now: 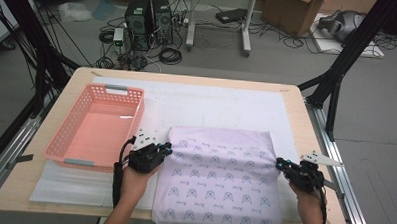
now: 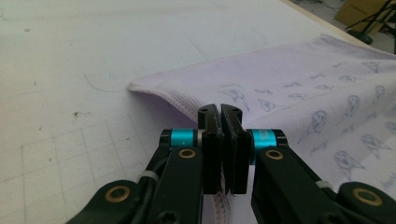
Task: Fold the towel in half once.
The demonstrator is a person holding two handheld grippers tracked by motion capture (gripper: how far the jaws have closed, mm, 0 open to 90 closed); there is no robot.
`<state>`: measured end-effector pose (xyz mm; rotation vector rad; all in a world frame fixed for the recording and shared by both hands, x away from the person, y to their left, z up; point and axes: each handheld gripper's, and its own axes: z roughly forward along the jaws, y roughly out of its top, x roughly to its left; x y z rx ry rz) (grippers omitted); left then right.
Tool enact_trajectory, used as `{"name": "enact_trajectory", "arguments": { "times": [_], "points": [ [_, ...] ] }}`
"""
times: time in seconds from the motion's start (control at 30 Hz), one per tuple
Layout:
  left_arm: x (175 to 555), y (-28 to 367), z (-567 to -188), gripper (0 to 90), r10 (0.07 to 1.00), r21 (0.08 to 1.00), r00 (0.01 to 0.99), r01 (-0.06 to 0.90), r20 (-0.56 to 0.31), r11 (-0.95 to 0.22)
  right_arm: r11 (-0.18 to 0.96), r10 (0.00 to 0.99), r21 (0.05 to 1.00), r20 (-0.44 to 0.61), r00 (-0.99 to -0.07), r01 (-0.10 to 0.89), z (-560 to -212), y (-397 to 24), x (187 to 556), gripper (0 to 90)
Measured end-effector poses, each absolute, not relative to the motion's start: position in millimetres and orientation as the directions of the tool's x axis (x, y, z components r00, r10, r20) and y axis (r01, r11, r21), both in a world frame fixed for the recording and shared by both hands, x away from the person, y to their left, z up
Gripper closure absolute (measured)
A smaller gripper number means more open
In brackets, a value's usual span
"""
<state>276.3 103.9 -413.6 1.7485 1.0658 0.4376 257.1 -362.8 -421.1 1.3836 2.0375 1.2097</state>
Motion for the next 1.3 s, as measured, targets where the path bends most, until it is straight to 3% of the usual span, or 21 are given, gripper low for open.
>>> {"name": "enact_trajectory", "arguments": {
  "times": [0.5,0.53,0.57,0.63,0.77,0.87,1.23,1.3],
  "points": [
    [238.4,115.9,-424.1,85.2,0.774,0.879,0.604,0.456,-0.191,-0.139,0.155,0.869,0.811,0.16,-0.469,0.565,-417.9,-364.5,218.7,85.0],
    [239.6,116.2,-424.3,80.4,0.773,0.877,0.601,0.463,-0.203,-0.129,0.155,0.868,0.807,0.164,-0.469,0.569,-418.9,-364.6,217.5,83.8],
    [241.6,116.0,-424.2,69.7,0.772,0.872,0.596,0.475,-0.223,-0.114,0.162,0.869,0.804,0.158,-0.469,0.571,-419.8,-364.5,217.2,79.9],
    [245.9,114.8,-423.8,53.2,0.769,0.862,0.59,0.496,-0.246,-0.105,0.149,0.876,0.803,0.164,-0.454,0.577,-420.3,-364.4,217.9,67.1],
    [254.0,109.5,-421.7,44.8,0.79,0.869,0.574,0.482,-0.217,-0.111,0.094,0.895,0.816,0.181,-0.407,0.57,-416.5,-364.1,223.9,50.6],
    [266.0,105.1,-422.9,44.1,0.801,0.864,0.559,0.492,-0.217,-0.11,0.102,0.905,0.807,0.168,-0.391,0.582,-415.2,-359.3,236.4,46.3],
    [303.6,92.2,-438.6,40.8,0.848,0.8,0.49,0.583,-0.203,-0.146,0.203,0.921,0.711,0.096,-0.378,0.674,-431.9,-336.2,286.5,47.7],
    [303.6,89.7,-441.2,41.5,0.854,0.798,0.49,0.578,-0.172,-0.171,0.212,0.923,0.698,0.088,-0.376,0.684,-435.4,-335.0,291.4,53.5]
  ]
}}
